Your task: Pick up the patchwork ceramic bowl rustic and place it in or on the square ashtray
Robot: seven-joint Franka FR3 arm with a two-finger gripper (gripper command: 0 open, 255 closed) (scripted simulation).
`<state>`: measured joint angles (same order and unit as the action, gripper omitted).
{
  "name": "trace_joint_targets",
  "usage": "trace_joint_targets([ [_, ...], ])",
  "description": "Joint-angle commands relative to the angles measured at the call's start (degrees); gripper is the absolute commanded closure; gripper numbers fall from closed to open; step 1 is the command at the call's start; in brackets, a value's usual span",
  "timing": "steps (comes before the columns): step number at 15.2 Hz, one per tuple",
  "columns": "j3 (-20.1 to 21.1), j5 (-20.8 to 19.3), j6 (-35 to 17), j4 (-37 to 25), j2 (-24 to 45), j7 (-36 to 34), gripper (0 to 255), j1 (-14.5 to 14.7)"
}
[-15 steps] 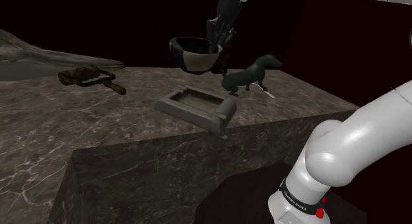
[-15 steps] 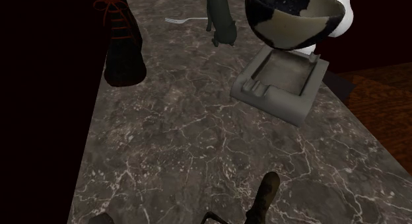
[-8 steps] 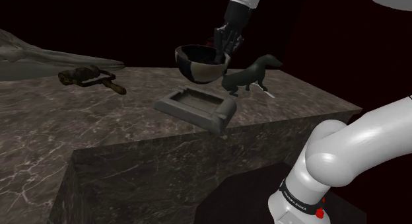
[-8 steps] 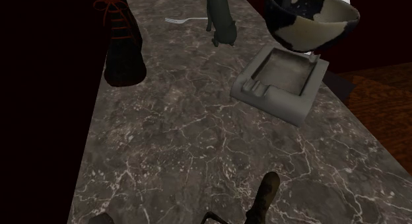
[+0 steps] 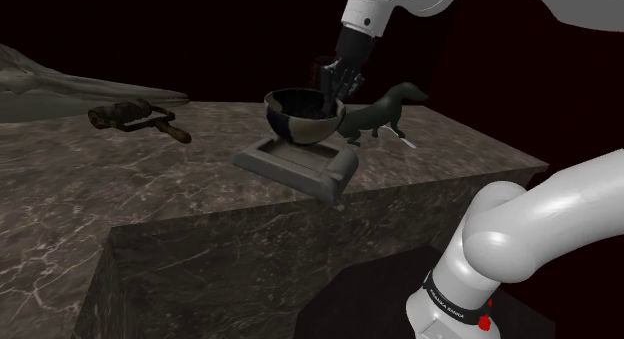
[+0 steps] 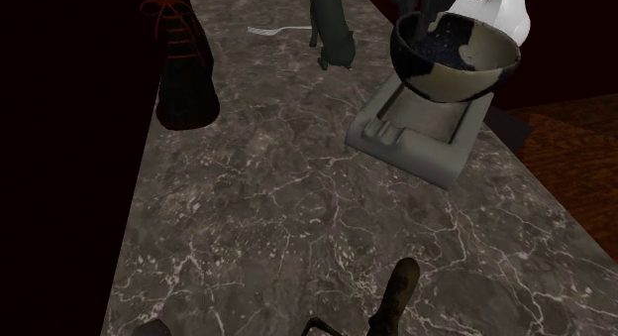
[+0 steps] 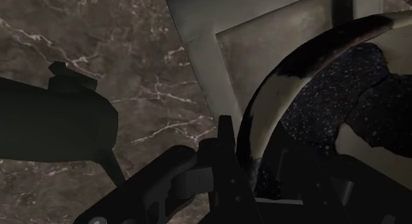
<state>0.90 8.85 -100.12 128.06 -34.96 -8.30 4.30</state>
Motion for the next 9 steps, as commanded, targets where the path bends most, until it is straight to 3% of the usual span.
trace_joint_targets([
  [1, 0.02, 0.08, -1.67, 2.02, -0.43, 0.25, 255, -0.01],
  [9, 0.09, 0.19, -3.70, 4.36, -0.73, 0.52, 255, 0.01],
])
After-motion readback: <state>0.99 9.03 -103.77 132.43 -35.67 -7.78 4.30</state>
